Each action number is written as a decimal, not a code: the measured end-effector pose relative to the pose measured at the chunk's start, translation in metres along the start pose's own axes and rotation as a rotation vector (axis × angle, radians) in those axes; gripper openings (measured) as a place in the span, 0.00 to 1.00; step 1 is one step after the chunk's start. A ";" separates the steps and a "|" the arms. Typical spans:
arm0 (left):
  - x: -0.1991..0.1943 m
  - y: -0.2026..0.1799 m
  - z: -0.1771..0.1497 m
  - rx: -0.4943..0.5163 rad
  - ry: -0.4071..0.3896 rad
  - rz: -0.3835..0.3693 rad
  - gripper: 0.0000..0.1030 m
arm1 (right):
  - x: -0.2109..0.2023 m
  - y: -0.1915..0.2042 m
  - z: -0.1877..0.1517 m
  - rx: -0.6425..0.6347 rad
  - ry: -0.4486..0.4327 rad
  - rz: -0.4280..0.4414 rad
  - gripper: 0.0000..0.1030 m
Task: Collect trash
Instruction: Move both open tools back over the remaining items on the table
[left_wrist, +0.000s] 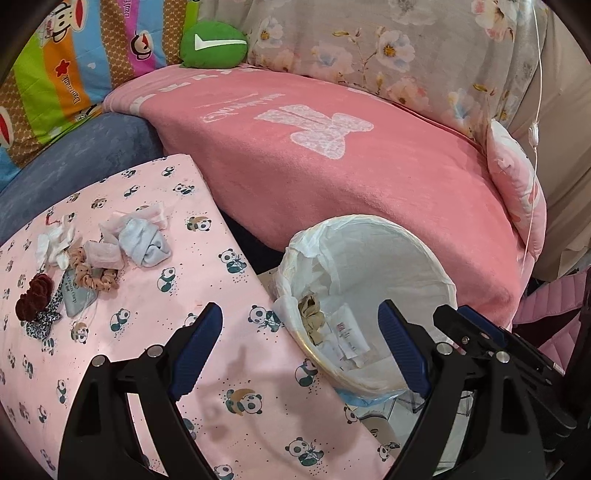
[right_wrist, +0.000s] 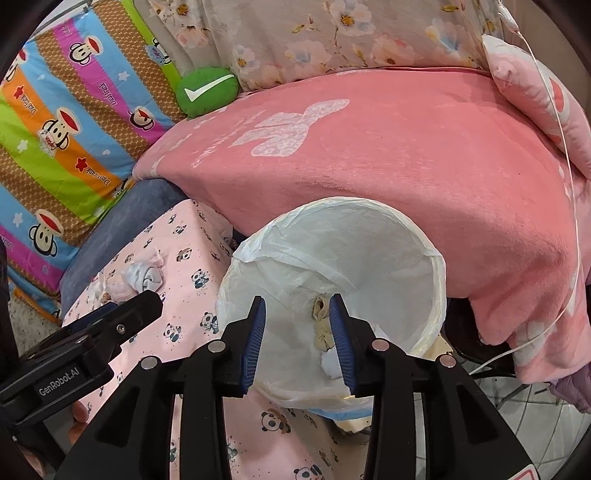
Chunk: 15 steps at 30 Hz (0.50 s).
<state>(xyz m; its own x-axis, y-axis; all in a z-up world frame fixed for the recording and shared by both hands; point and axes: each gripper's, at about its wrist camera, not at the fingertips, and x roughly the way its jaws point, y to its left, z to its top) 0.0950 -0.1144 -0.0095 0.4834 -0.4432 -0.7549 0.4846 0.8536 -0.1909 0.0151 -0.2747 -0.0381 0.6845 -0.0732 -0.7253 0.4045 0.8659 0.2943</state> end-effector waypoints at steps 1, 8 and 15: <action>-0.001 0.003 -0.001 -0.006 0.000 0.003 0.80 | -0.001 0.002 -0.001 -0.004 0.000 0.002 0.37; -0.013 0.019 -0.009 -0.031 -0.008 0.018 0.80 | -0.008 0.023 -0.011 -0.032 0.008 0.021 0.40; -0.025 0.040 -0.015 -0.069 -0.022 0.039 0.80 | -0.014 0.045 -0.023 -0.058 0.021 0.046 0.44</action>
<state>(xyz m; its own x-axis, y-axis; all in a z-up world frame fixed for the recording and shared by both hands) 0.0914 -0.0646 -0.0079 0.5169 -0.4146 -0.7489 0.4143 0.8868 -0.2050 0.0102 -0.2230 -0.0289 0.6886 -0.0225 -0.7248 0.3362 0.8955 0.2916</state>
